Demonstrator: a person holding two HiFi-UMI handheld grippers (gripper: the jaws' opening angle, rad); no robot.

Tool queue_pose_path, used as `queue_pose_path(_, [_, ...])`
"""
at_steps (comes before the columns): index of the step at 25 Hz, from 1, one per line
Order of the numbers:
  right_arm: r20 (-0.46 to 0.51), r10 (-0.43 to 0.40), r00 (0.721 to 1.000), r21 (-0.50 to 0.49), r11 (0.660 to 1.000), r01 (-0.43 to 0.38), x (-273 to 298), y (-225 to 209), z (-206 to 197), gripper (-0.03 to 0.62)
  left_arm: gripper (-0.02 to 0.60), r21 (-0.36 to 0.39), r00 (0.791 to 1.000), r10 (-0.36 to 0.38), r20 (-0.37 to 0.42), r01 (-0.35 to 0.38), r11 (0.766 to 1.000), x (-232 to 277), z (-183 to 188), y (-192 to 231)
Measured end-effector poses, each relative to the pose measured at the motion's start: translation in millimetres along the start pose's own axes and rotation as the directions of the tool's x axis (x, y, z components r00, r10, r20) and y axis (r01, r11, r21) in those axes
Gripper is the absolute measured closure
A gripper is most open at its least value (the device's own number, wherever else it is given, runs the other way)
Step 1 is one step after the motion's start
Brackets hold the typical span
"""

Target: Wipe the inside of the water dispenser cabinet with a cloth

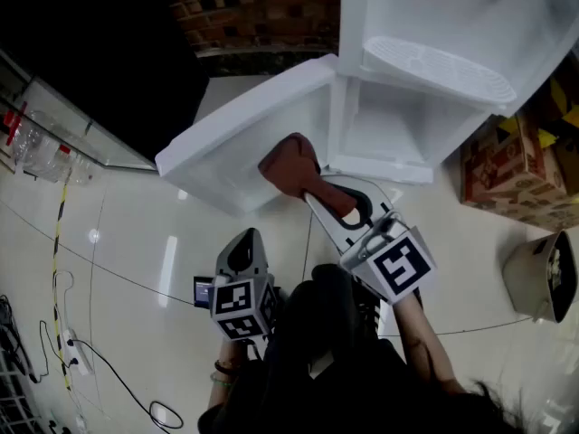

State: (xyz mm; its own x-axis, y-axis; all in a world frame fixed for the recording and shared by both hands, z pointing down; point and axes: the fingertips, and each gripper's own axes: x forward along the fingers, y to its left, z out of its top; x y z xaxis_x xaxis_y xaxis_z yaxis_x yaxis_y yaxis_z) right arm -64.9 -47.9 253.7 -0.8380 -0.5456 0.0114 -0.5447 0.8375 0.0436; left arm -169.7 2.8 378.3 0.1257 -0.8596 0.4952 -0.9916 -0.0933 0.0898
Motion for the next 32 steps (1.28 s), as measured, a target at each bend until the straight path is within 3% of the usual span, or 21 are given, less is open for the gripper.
queue_pose_path(5, [-0.010, 0.192, 0.981, -0.083, 0.978, -0.193, 47.4, 45.8, 25.8, 0.519, 0.578, 0.010, 1.000, 0.020, -0.005, -0.019, 1.000, -8.4, 3.1, 6.5])
queue_pose_path(10, [-0.012, 0.222, 0.975, -0.192, 0.956, -0.220, 80.5, 49.7, 25.9, 0.519, 0.578, 0.007, 1.000, 0.015, -0.006, -0.015, 1.000, -6.5, 3.7, 8.0])
queue_pose_path(13, [-0.004, 0.135, 0.991, -0.186, 0.973, -0.133, 79.1, 17.0, 17.7, 0.519, 0.578, -0.001, 1.000, 0.010, -0.008, -0.010, 1.000, -6.8, 1.1, 7.6])
queue_pose_path(16, [-0.030, -0.023, 0.999, -0.141, 0.990, 0.018, 61.3, -38.6, 6.7, 0.519, 0.578, -0.011, 1.000, 0.013, -0.014, -0.014, 1.000, -7.4, -2.2, 10.4])
queue_pose_path(20, [-0.050, -0.228, 0.972, -0.105, 0.969, 0.222, 25.5, -112.7, -3.3, 0.519, 0.578, -0.023, 1.000, 0.022, -0.017, -0.022, 1.000, -7.9, -4.3, 14.7])
queue_pose_path(23, [-0.041, -0.290, 0.956, -0.088, 0.954, 0.286, 7.8, -137.4, -3.9, 0.519, 0.578, -0.030, 1.000, 0.027, -0.013, -0.028, 0.999, -7.2, -3.4, 17.1])
queue_pose_path(26, [-0.014, -0.241, 0.970, -0.090, 0.967, 0.239, 8.9, -119.0, -2.2, 0.519, 0.578, -0.035, 1.000, 0.028, -0.012, -0.029, 0.999, -7.2, -3.9, 17.4])
queue_pose_path(29, [0.011, -0.112, 0.994, -0.077, 0.991, 0.112, 21.6, -66.7, -4.7, 0.519, 0.578, -0.037, 0.999, 0.029, -0.013, -0.030, 0.999, -7.0, -6.9, 18.1])
queue_pose_path(32, [-0.030, 0.030, 0.999, -0.061, 0.998, -0.031, 42.6, -8.2, -23.2, 0.519, 0.578, -0.044, 0.999, 0.030, -0.020, -0.031, 0.999, -5.6, -12.1, 19.3])
